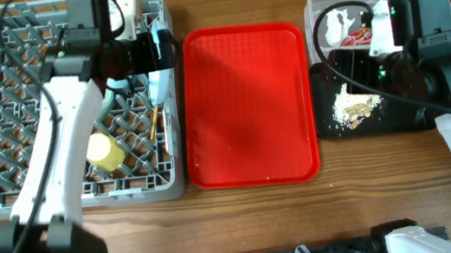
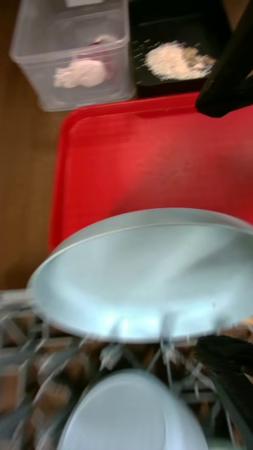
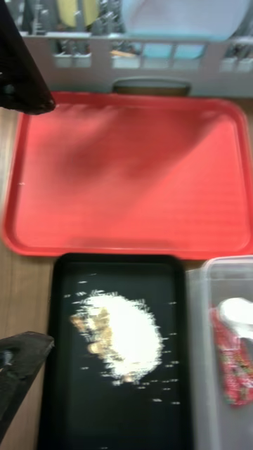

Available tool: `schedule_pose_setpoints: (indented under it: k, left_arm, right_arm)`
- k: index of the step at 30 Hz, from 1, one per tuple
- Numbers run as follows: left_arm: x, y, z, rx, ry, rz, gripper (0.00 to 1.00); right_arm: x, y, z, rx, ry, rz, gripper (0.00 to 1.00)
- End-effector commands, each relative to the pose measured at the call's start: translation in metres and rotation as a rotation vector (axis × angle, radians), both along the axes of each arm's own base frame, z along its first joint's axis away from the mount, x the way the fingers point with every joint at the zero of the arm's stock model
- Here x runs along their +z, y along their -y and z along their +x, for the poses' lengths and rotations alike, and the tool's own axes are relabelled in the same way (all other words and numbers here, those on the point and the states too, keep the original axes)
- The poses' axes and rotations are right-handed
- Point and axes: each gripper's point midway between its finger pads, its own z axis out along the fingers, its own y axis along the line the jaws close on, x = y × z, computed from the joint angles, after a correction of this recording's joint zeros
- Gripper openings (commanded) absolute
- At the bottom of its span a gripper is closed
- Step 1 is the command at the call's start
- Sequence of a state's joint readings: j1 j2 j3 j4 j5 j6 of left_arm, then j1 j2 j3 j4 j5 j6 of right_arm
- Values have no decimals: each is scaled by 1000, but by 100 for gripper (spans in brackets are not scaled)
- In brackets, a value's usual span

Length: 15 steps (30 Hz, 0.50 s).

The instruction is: Sort waste into correct bins and load items into the dishwasher rack

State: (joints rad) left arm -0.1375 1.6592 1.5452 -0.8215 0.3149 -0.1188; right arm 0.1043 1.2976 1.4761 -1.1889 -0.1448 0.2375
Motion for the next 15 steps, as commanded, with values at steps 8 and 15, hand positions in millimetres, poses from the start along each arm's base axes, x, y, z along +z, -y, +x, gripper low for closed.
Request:
schedule_pose_setpoints:
  k: [8, 15]
  left_arm:
    - [-2, -56, -74, 340, -200, 270, 100]
    - [-12, -65, -132, 365, -375, 310, 100]
  right_arm:
    - [13, -5, 47, 23, 159, 3, 100]
    - [-3, 8, 3, -50, 6, -20, 100]
